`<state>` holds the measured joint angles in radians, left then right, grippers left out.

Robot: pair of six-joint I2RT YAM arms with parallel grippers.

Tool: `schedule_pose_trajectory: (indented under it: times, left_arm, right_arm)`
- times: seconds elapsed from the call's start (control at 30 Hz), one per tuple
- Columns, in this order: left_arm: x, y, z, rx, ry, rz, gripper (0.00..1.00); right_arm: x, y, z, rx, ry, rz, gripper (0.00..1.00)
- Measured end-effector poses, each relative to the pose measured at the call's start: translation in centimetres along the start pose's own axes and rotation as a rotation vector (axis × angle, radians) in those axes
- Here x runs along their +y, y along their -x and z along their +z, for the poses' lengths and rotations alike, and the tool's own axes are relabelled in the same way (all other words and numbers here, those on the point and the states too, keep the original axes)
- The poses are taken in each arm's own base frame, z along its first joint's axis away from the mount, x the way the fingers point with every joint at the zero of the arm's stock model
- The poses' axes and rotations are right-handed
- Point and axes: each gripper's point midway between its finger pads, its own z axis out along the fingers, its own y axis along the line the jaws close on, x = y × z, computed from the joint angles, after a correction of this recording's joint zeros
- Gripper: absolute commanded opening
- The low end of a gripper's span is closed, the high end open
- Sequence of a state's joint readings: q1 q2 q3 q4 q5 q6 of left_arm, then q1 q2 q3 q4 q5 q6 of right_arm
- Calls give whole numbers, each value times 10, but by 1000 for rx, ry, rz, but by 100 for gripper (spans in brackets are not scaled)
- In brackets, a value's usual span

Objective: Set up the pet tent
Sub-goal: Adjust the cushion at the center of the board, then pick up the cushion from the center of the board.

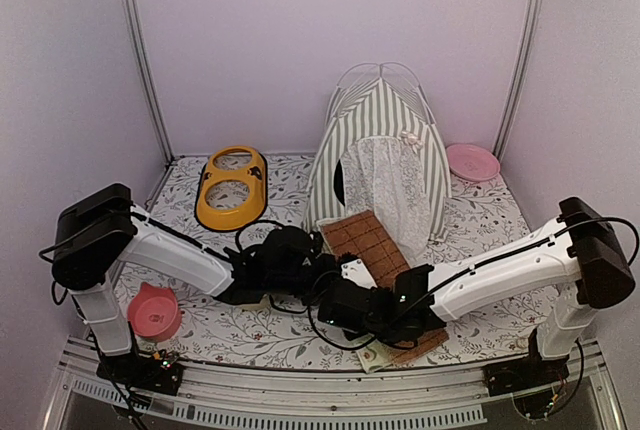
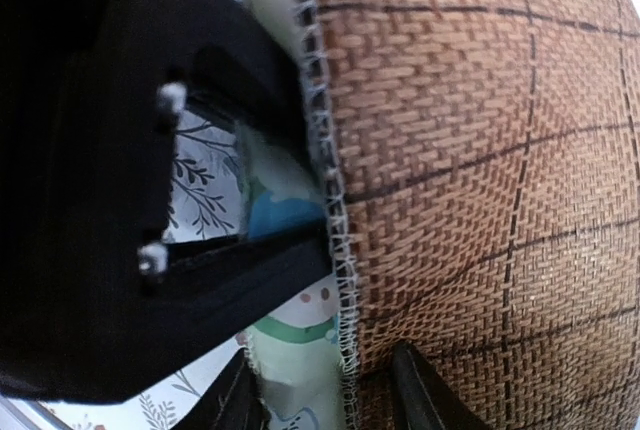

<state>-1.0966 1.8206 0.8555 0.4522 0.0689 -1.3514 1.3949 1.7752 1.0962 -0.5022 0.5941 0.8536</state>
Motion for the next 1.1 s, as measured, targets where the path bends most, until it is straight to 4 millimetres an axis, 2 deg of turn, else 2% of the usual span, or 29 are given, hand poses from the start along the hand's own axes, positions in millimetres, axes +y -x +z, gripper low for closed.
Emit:
schedule_pose_trajectory:
  times: [0.03, 0.07, 0.1, 0.2, 0.3, 0.37, 0.53, 0.7, 0.87, 1.0, 1.1]
  left_arm:
    - [0, 0, 0, -1, 1, 0, 0]
    - [1, 0, 0, -3, 2, -1, 0]
    - [1, 0, 0, -4, 0, -3, 0]
    - [0, -1, -1, -4, -14, -3, 3]
    - [0, -1, -2, -4, -29, -3, 16]
    - [-4, 0, -4, -8, -44, 6, 28]
    - [-27, 10, -20, -40, -100, 67, 49]
    - [-58, 27, -43, -106, -171, 155, 59]
    - [-65, 52, -59, -184, -167, 254, 66]
    - [-55, 77, -55, -228, -97, 361, 70]
    - [-62, 92, -39, -242, -68, 444, 74]
  right_arm:
    - [0, 0, 0, 0, -4, -3, 11]
    - [-1, 0, -1, -2, -11, -3, 2]
    - [-2, 0, -2, -5, -20, 0, 0]
    - [-5, 1, -4, -17, -37, 18, 0]
    - [-6, 3, -7, -24, -34, 28, 0]
    - [-10, 3, -11, -25, -27, 32, 0]
    - [-40, -8, -22, 8, -45, 18, 0]
    - [-61, 1, -37, 7, 8, 77, 0]
    - [-84, 19, -56, -34, 68, 172, 0]
    - [-101, 35, -73, -84, 115, 247, 0]
    - [-110, 47, -86, -120, 155, 293, 0]
